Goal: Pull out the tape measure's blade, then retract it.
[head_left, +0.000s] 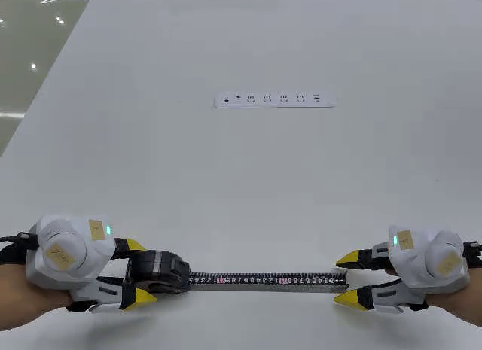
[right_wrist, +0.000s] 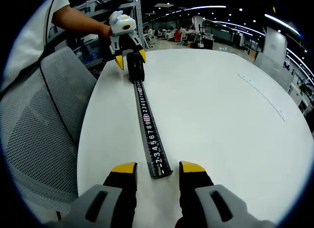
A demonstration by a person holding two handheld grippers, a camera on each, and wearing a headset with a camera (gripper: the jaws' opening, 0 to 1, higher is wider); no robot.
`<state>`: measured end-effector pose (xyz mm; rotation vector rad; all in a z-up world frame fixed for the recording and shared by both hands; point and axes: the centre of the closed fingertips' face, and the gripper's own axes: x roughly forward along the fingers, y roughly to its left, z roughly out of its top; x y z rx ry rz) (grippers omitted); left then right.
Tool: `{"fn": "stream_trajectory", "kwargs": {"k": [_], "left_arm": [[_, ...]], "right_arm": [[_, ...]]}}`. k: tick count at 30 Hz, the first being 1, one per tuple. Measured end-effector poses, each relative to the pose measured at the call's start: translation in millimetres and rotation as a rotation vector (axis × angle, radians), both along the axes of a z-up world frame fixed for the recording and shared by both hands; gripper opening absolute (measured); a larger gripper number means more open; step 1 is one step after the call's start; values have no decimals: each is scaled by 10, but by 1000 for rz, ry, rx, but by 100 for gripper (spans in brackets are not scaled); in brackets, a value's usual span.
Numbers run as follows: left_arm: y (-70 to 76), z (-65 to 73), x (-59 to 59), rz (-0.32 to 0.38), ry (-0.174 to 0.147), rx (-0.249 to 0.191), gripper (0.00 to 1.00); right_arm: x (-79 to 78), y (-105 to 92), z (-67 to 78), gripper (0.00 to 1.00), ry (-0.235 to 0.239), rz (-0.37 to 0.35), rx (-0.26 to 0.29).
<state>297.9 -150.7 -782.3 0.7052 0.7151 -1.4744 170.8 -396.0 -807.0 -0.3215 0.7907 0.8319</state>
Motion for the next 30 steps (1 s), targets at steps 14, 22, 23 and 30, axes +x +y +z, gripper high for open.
{"fn": "stream_trajectory", "kwargs": {"k": [14, 22, 23, 30], "left_arm": [[28, 194, -8, 155, 49, -64, 59], [67, 296, -36, 230, 71, -104, 64], [70, 307, -43, 234, 73, -107, 64], [98, 369, -66, 291, 86, -144, 69]], "right_arm": [[-45, 20, 145, 46, -8, -56, 23], [-85, 52, 241, 51, -13, -82, 22], [-87, 56, 254, 52, -14, -87, 26], [-118, 73, 324, 57, -22, -135, 47]]}}
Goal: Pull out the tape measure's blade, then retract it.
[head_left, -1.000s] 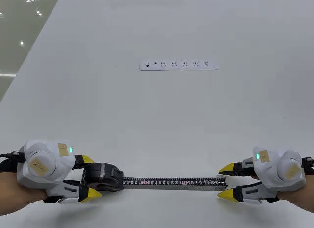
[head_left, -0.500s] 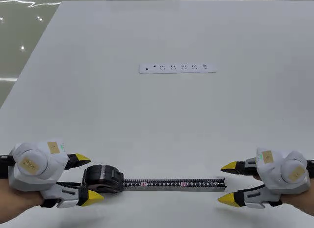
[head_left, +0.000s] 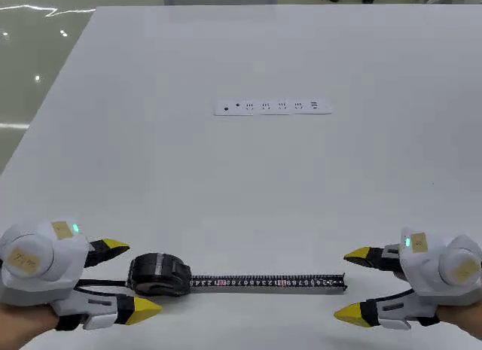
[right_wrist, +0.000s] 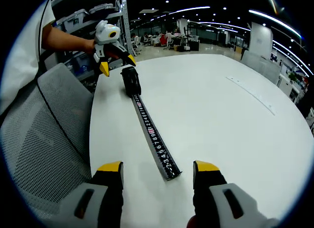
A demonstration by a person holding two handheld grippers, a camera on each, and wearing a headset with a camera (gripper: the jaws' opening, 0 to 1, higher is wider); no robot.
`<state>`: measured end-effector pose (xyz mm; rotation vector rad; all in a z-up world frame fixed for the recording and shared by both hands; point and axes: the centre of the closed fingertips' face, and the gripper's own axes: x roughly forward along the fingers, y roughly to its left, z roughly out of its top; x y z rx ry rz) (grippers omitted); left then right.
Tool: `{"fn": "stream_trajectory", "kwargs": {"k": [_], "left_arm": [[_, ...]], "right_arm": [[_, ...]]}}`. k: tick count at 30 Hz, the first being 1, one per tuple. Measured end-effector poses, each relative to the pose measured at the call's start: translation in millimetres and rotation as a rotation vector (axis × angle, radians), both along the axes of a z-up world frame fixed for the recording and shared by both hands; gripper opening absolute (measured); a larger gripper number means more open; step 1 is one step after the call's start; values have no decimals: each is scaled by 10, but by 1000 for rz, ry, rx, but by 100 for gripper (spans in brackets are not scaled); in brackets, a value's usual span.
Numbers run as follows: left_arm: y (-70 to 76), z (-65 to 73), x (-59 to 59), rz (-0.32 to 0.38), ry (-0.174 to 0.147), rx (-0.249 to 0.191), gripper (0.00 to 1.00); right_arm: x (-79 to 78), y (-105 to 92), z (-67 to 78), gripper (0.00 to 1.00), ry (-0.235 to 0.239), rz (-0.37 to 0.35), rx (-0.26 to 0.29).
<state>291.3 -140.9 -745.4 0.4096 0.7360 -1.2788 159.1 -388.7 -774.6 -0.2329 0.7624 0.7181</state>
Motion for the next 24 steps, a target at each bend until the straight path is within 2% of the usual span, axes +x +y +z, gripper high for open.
{"fn": "stream_trajectory", "kwargs": {"k": [3, 10, 24], "left_arm": [[22, 6, -27, 28, 17, -17, 72], [79, 24, -94, 71, 24, -32, 77], [229, 112, -111, 189, 40, -75, 83]], "right_arm": [[-27, 3, 33, 60, 3, -23, 4], [-74, -13, 88, 67, -4, -64, 14], [-173, -81, 186, 74, -5, -153, 42]]}}
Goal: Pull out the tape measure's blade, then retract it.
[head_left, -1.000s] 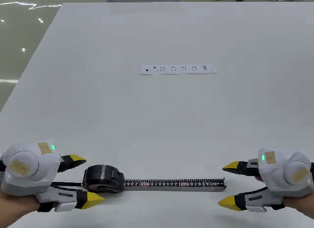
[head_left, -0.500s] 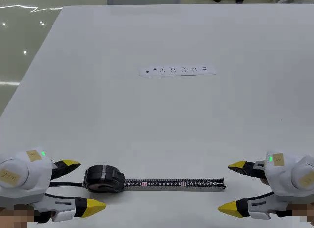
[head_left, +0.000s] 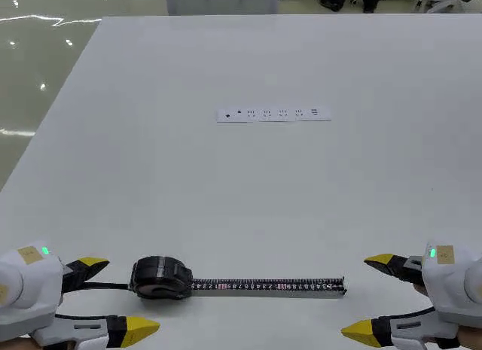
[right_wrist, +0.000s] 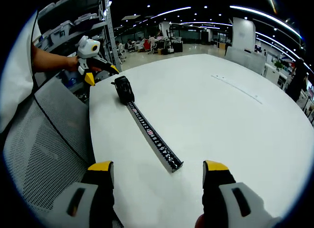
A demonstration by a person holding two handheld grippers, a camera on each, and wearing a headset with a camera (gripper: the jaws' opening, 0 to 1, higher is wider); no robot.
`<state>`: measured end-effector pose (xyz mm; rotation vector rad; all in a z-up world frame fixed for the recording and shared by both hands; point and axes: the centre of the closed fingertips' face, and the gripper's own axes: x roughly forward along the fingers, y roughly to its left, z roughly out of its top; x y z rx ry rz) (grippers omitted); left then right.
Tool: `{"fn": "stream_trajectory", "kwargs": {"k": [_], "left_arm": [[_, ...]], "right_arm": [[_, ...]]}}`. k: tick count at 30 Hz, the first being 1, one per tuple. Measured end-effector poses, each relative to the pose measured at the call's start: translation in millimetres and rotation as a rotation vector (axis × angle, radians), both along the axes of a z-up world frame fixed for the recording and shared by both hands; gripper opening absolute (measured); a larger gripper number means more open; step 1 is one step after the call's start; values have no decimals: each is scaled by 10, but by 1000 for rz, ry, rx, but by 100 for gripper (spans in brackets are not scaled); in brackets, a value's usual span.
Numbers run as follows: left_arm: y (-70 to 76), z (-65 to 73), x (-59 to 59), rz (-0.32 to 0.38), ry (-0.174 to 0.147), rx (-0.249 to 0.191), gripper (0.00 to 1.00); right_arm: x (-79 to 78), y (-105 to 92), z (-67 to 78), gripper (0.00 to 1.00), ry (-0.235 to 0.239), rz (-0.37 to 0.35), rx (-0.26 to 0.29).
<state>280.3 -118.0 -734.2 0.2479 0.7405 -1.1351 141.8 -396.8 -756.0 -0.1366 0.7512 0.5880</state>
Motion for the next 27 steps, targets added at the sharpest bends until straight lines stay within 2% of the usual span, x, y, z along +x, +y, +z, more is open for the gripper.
{"fn": "stream_trajectory", "kwargs": {"k": [3, 5, 7, 19, 27], "left_arm": [[32, 20, 5, 23, 1, -6, 84], [63, 54, 27, 45, -10, -17, 84], [87, 64, 30, 70, 5, -27, 85], [218, 90, -22, 138, 13, -44, 88], [313, 105, -58, 189, 22, -75, 91]], "right_arm": [[-20, 5, 29, 75, -3, -8, 5], [-31, -2, 49, 76, -4, -16, 5], [-48, -10, 73, 77, -6, -23, 7], [-145, -70, 143, 83, -11, -101, 20], [-232, -96, 202, 86, -24, -147, 26]]}}
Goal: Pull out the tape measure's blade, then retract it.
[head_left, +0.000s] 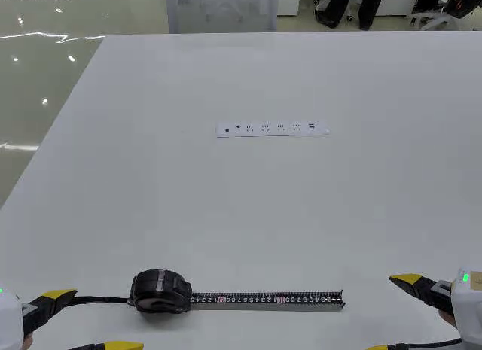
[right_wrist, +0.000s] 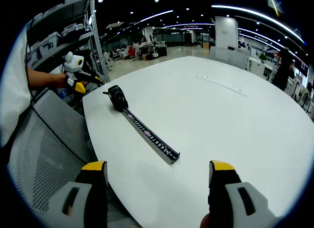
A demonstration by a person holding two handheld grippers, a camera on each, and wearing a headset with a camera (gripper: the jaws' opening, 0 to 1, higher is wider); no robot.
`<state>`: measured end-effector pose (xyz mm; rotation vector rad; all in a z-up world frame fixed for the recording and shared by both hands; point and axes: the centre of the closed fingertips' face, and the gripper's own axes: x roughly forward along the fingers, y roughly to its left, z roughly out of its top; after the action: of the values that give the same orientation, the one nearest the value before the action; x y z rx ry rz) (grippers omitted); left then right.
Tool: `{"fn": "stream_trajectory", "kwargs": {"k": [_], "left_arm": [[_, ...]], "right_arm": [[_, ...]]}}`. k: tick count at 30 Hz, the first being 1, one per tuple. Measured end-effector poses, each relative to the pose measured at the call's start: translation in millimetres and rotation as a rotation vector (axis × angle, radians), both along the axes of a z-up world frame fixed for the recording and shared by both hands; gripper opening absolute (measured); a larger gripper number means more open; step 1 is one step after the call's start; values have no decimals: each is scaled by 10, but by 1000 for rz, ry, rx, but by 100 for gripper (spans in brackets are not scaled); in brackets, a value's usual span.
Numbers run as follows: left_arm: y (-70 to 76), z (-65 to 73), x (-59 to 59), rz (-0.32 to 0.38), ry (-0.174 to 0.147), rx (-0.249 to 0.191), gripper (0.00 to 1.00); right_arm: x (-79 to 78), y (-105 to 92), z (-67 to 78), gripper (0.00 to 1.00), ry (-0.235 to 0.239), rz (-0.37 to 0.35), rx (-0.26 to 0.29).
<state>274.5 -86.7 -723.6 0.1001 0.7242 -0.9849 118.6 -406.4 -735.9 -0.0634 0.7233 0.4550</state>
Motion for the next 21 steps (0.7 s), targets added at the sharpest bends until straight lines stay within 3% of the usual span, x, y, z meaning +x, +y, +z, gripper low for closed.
{"fn": "stream_trajectory", "kwargs": {"k": [14, 21], "left_arm": [[56, 35, -27, 35, -26, -16, 91], [33, 93, -41, 44, -36, -53, 91]], "right_arm": [[-122, 6, 58, 88, -37, -71, 34], [-163, 21, 60, 89, -52, -86, 39]]}}
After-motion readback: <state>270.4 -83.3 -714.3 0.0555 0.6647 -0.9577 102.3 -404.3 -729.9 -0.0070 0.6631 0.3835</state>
